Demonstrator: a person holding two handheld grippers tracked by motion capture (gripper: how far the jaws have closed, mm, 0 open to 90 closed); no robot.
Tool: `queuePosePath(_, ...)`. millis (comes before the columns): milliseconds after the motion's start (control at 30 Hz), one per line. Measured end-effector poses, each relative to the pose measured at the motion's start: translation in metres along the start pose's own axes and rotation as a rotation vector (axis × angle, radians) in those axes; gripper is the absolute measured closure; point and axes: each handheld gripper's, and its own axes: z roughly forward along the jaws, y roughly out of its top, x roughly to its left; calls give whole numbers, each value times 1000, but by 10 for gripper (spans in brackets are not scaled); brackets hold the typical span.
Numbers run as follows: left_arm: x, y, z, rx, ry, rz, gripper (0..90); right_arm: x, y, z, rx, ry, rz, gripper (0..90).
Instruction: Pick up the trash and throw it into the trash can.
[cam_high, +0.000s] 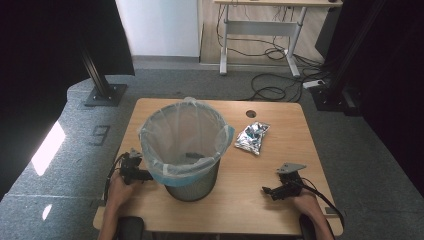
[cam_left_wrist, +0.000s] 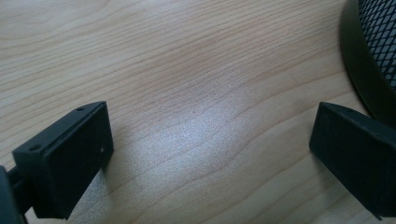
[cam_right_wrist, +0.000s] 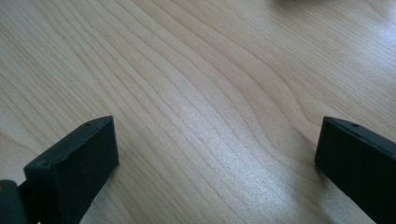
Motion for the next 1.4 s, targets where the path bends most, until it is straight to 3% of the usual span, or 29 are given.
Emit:
queuePosePath(167, 0, 0, 0, 0, 0, 0, 0, 0, 1, 0, 4, 1, -9, 0)
queuePosePath(367, 0, 0, 0, 0, 0, 0, 0, 0, 10, -2, 13, -60, -42, 0)
queuePosePath(700, -3, 1, 1, 0, 2, 3, 0, -8, 28, -4, -19, -40, 27, 0)
queuePosePath(933, -4, 2, 2, -1, -1, 7, 0, -17, 38, -2, -21, -67, 37, 0)
queuePosePath(967, -4, 2, 2, -1, -1, 7, 0, -20, 41, -1, -44, -73, 46, 0)
queuePosePath(1033, -4, 2, 2, 1, -3, 8, 0, -23, 45, 0, -23, -91, 63, 0)
queuePosePath(1300, -5, 3, 3, -2, -6, 12, 0, -27, 68, 6, -10, -105, 31, 0)
queuePosePath(1400, -5, 3, 3, -2, -7, 13, 0, -31, 77, 10, -10, -119, 43, 0)
